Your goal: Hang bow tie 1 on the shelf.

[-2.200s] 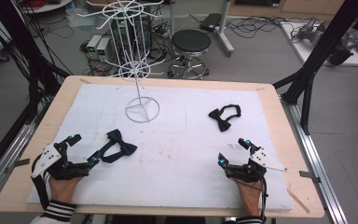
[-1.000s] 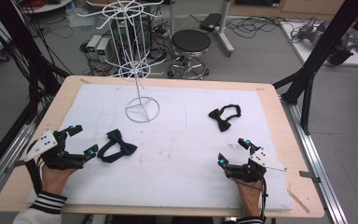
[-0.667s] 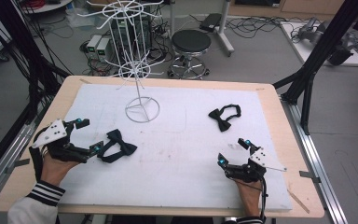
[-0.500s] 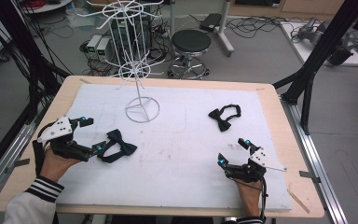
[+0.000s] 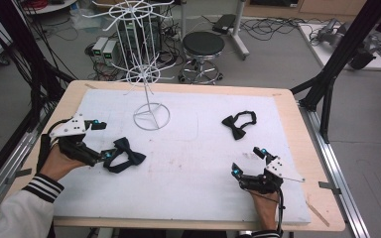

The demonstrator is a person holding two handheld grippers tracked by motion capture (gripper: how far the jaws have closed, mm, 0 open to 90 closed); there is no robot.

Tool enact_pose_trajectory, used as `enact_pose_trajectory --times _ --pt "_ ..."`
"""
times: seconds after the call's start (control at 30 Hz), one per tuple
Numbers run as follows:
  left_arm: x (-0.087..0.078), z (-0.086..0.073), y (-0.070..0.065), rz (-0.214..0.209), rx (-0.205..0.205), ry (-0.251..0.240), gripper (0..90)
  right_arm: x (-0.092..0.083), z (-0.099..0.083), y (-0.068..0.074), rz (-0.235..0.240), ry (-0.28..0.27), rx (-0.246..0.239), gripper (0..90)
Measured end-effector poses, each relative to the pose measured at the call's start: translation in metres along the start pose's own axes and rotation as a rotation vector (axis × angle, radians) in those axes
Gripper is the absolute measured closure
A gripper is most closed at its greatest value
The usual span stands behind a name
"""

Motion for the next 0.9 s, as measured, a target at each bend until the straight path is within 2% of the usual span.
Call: enact_pose_trajectory --times 0.17,0.33,0.47,0.77,0.8,0.83,0.9 --pt "0.005 0.005 0.008 -0.036 0.029 0.059 1.8 0.000 0.000 0.000 0.000 -0.002 -0.001 1.2" --pt "0.014 0.011 0.015 -0.112 0.070 0.130 1.8 0.000 0.000 0.000 -0.002 -0.002 0.006 1.2" --pt "0.019 0.015 0.016 -0.148 0.093 0.156 1.8 0.000 0.000 0.000 -0.002 -0.006 0.004 1.2" --pt "0.032 0.020 0.020 -0.213 0.139 0.229 1.8 0.000 0.000 0.000 0.000 -0.006 0.005 1.2" --pt "0.035 0.020 0.022 -0.227 0.145 0.258 1.8 0.000 0.000 0.000 -0.001 -0.005 0.006 1.2" --pt "0.035 0.020 0.022 -0.227 0.145 0.258 1.8 0.000 0.000 0.000 0.000 -0.006 0.006 1.2" --pt "0.040 0.020 0.023 -0.228 0.169 0.296 1.8 0.000 0.000 0.000 0.000 -0.006 0.006 1.2"
Point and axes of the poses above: each handheld gripper's, and its own axes: x roughly forward along the jaws, z roughly out of its top, y roughly to its left, the point moved 2 cm from there along x, roughly forward along the jaws, and after that the axes turned 10 degrees about x, right-handed, at the moved point
